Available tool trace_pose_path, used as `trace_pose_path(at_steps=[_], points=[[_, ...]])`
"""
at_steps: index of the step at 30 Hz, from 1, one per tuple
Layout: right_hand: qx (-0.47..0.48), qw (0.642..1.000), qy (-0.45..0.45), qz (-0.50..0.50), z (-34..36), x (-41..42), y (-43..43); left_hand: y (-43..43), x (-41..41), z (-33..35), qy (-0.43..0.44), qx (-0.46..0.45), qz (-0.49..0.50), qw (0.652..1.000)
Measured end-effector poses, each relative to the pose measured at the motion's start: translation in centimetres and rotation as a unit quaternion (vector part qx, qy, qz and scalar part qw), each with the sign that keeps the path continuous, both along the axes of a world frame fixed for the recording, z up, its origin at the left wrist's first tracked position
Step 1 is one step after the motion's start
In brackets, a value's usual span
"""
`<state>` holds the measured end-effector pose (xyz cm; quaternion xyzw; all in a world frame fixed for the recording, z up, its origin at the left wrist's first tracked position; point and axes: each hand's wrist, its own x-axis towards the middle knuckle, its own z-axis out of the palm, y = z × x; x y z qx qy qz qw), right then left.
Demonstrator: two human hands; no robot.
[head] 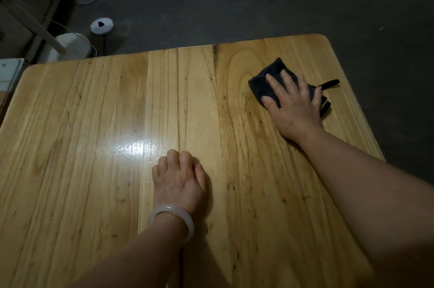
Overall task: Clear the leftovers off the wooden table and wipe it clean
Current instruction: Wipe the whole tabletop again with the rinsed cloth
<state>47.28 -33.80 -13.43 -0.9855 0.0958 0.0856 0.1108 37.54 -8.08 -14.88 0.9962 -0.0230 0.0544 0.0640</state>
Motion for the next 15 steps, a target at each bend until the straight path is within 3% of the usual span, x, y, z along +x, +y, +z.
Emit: trace_pose_path(at_steps=[9, 15], points=[[0.020, 0.997, 0.007, 0.068, 1.1, -10.9, 2.2, -0.5, -0.2, 0.5, 0.023, -0.020, 0.003, 1.000], [0.025, 0.975, 0.001, 0.223, 0.4, -15.7, 3.1, -0.5, -0.4, 0.1, 0.023, -0.010, -0.004, 1.000]])
